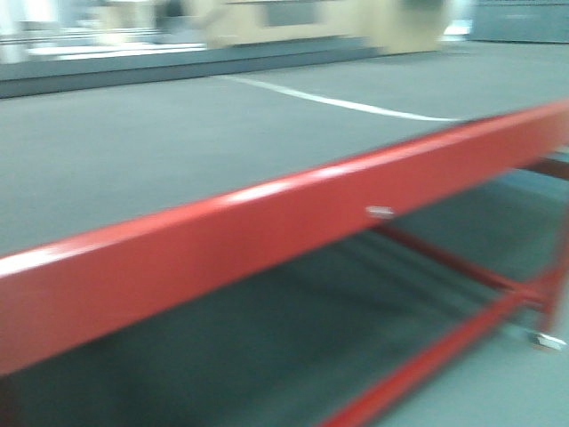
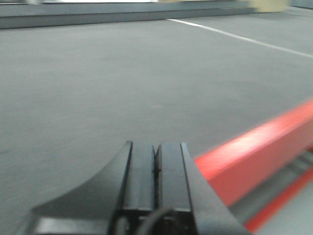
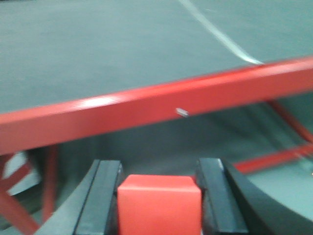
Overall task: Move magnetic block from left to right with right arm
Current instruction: 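Drive the base away from the table carrying the cube in the right gripper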
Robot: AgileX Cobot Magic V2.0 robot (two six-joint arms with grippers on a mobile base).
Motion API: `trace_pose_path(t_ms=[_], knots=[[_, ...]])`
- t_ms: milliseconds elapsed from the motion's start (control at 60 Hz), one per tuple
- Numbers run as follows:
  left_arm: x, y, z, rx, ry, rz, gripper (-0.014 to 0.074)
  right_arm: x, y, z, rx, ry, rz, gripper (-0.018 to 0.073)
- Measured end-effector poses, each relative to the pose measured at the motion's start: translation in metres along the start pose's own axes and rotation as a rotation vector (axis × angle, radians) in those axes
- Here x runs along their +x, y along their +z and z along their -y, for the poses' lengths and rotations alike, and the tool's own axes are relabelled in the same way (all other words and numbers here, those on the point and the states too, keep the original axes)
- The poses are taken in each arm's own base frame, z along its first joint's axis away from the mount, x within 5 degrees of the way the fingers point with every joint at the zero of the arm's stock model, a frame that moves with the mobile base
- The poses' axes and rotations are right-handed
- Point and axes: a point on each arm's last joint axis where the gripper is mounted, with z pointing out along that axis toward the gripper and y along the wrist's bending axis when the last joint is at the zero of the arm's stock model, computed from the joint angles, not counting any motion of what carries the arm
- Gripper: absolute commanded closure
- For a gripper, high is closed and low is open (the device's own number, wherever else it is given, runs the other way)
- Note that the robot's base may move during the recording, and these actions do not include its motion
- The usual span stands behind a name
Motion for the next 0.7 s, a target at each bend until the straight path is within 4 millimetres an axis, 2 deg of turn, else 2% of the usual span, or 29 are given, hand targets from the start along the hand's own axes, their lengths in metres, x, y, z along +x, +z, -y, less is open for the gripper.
trace_pose_path(t_ms=[699], knots=[[0.0000, 0.0000, 0.0000, 0.000, 0.000, 0.000, 0.0713, 0.0000, -0.0004, 0.0001, 0.000, 0.000, 0.002, 0.0334]])
